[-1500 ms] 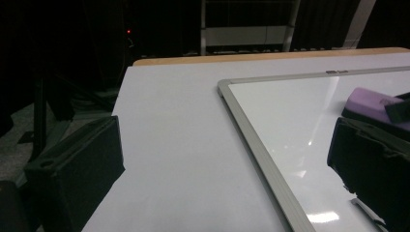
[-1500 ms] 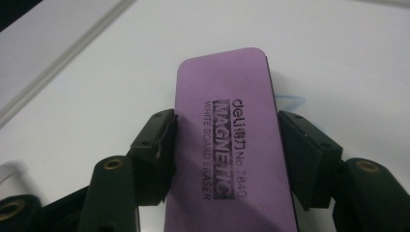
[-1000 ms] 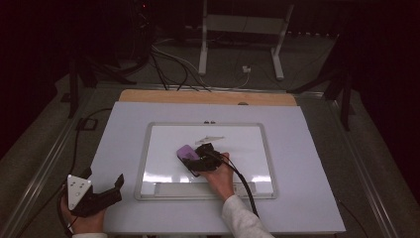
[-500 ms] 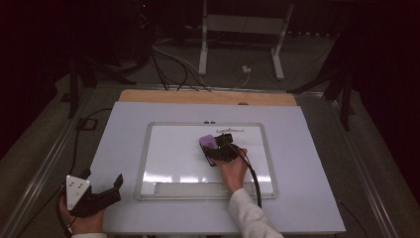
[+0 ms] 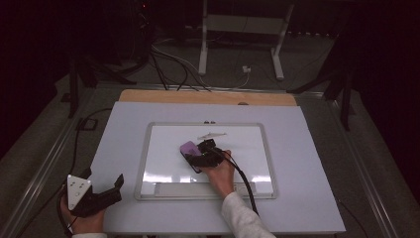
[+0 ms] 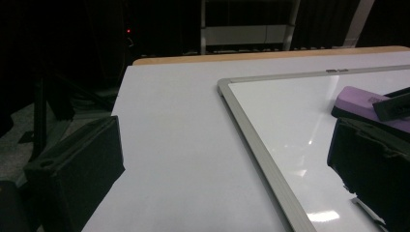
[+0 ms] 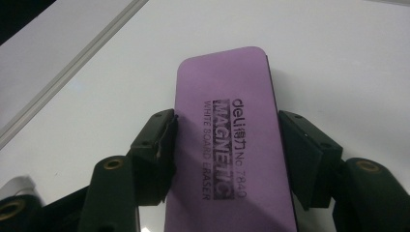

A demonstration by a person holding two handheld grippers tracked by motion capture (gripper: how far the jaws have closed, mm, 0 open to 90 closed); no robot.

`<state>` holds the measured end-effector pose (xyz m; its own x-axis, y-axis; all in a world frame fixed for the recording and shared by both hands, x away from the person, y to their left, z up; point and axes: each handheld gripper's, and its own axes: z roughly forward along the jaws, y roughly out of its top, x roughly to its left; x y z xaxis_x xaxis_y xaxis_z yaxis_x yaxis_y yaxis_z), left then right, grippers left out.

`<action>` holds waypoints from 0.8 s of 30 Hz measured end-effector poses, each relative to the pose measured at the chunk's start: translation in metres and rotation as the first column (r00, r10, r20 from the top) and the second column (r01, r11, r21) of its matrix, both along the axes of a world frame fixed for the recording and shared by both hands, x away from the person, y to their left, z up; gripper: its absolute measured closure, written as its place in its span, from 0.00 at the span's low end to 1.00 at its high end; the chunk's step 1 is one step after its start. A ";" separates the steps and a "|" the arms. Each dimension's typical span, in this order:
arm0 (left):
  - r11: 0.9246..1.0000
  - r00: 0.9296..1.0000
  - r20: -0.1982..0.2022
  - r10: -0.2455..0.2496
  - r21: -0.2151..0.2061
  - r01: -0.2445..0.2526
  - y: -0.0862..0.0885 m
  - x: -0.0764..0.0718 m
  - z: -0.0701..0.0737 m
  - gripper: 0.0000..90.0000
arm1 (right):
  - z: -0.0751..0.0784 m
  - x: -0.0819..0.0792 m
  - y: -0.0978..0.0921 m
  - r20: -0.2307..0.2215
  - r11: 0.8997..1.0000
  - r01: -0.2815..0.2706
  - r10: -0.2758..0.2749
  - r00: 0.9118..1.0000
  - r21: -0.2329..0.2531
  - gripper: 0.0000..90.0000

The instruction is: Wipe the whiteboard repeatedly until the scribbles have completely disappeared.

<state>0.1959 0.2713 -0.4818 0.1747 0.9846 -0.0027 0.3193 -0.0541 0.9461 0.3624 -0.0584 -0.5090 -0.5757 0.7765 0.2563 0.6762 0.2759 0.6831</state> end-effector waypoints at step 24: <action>1.000 1.000 0.000 0.000 0.002 0.000 -0.001 0.000 0.000 0.00 | 0.001 0.012 -0.040 0.003 0.979 0.203 -0.203 0.979 -0.015 0.46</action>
<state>0.1962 0.2703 -0.4820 0.1747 0.9846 -0.0008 0.3196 -0.0560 0.9459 0.3740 -0.0980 -0.5083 -0.4059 0.8810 0.2430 0.7182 0.1430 0.6810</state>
